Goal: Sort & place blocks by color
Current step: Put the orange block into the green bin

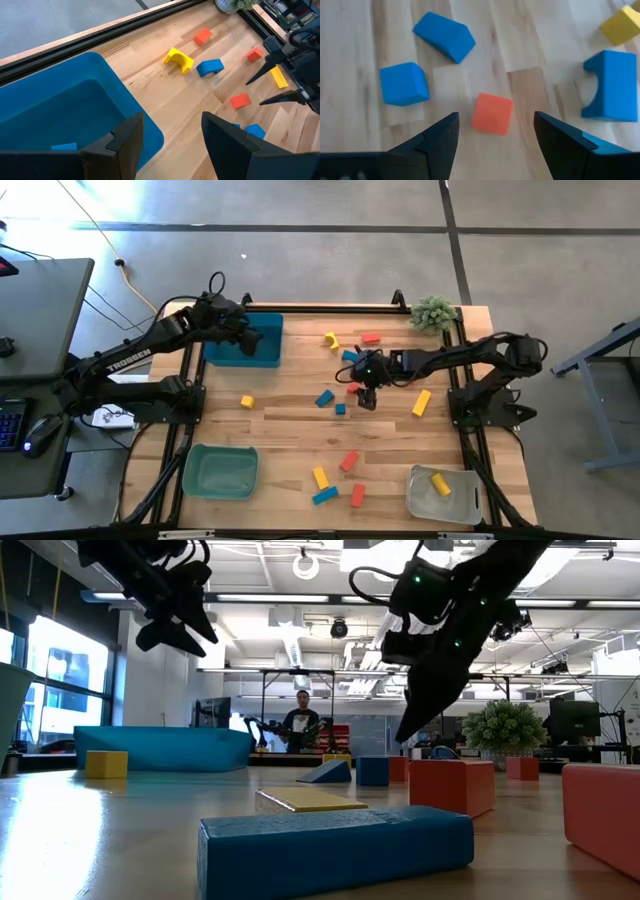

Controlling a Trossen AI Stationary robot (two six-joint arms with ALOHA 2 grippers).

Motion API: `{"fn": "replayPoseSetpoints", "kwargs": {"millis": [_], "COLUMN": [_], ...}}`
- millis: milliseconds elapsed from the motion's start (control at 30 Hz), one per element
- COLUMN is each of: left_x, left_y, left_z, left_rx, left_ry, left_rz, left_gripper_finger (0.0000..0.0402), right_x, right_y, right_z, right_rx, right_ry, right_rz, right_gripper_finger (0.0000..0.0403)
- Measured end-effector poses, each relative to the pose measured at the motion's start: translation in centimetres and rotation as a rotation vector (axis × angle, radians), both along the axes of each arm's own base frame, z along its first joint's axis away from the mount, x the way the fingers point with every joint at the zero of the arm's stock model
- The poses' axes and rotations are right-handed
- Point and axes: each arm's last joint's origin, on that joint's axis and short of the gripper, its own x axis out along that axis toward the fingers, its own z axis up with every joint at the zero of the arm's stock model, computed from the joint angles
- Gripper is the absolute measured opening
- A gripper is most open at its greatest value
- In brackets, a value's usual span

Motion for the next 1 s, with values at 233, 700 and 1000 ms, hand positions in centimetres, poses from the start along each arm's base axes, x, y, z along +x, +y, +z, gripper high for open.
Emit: {"fn": "replayPoseSetpoints", "kwargs": {"millis": [233,700,1000], "left_x": [0.0,0.0,0.0], "left_y": [0.0,0.0,0.0], "left_z": [0.0,0.0,0.0], "left_rx": [0.000,-0.002,0.001], "left_ry": [0.000,-0.001,0.002], "left_rz": [0.000,0.002,0.008], "left_gripper_finger": [0.0186,0.0186,0.0186], "right_x": [-0.3,-1.4,-0.6], "right_y": [0.0,-0.4,-0.1], "right_z": [-1.0,-2.8,-4.4], "right_rx": [-0.007,-0.017,0.008], "right_ry": [-0.058,-0.113,-0.107], "right_rz": [0.000,-0.022,-0.011], "right_gripper_finger": [0.0245,0.0246,0.0245]}}
